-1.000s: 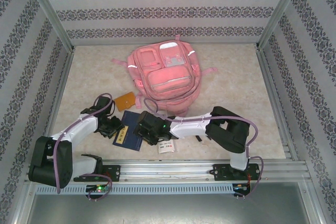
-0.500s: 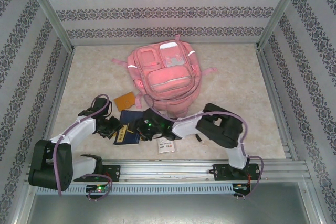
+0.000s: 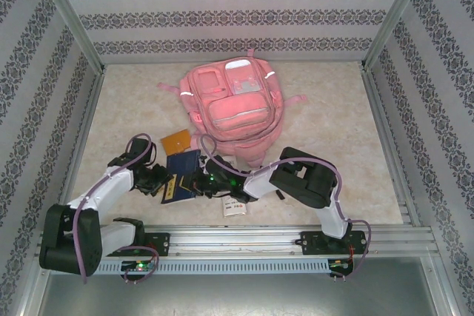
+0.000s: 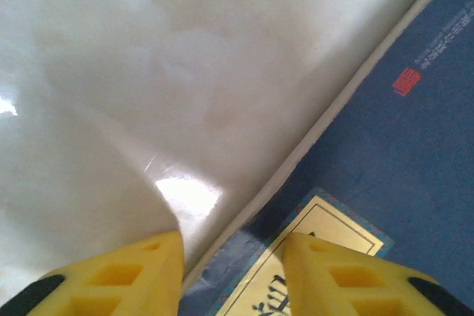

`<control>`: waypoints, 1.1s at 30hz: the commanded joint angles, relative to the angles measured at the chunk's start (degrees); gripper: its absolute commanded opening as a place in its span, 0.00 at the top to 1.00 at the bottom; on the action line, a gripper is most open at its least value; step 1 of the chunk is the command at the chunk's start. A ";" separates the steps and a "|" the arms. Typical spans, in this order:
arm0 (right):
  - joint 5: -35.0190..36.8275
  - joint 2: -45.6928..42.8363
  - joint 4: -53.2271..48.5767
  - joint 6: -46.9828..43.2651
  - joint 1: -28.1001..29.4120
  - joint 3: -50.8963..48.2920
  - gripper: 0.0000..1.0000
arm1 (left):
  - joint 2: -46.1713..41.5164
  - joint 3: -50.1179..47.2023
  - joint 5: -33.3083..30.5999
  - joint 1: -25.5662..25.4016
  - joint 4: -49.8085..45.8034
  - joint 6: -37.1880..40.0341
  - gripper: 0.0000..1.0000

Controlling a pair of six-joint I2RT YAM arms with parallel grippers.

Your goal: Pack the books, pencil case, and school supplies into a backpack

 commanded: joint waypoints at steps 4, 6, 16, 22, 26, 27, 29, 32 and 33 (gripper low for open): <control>2.00 -11.78 -6.02 -9.91 -0.61 -4.11 0.93 | -8.87 11.63 -2.55 0.20 -8.53 4.28 0.50; 1.75 -15.97 -10.39 -14.17 -1.57 -5.32 0.96 | -9.69 14.93 0.66 0.12 -6.85 6.57 0.45; 9.19 -49.39 -54.97 -38.69 -21.33 -8.26 0.99 | 2.34 36.55 -0.12 -18.69 -2.81 33.59 0.35; 13.92 -66.73 -72.46 -46.57 -48.65 -7.13 0.99 | 19.91 48.59 -8.57 -31.16 -3.61 49.51 0.34; 9.40 -70.34 -74.87 -50.26 -62.43 -5.83 0.99 | 32.60 57.24 -15.60 -35.58 -5.27 54.29 0.33; 8.73 -70.47 -75.40 -51.03 -64.12 -5.31 0.99 | 36.08 59.73 -17.83 -35.98 -5.76 53.91 0.32; 8.03 -70.27 -75.91 -52.34 -65.53 -4.78 0.99 | 42.63 65.32 -22.81 -36.01 -7.72 51.97 0.31; 6.22 -69.54 -75.67 -52.79 -65.64 -4.80 0.99 | 52.48 75.43 -29.63 -35.92 -12.28 52.41 0.31; 5.93 -69.30 -75.66 -52.91 -65.64 -4.80 0.99 | 54.78 77.59 -30.29 -35.76 -13.08 53.08 0.31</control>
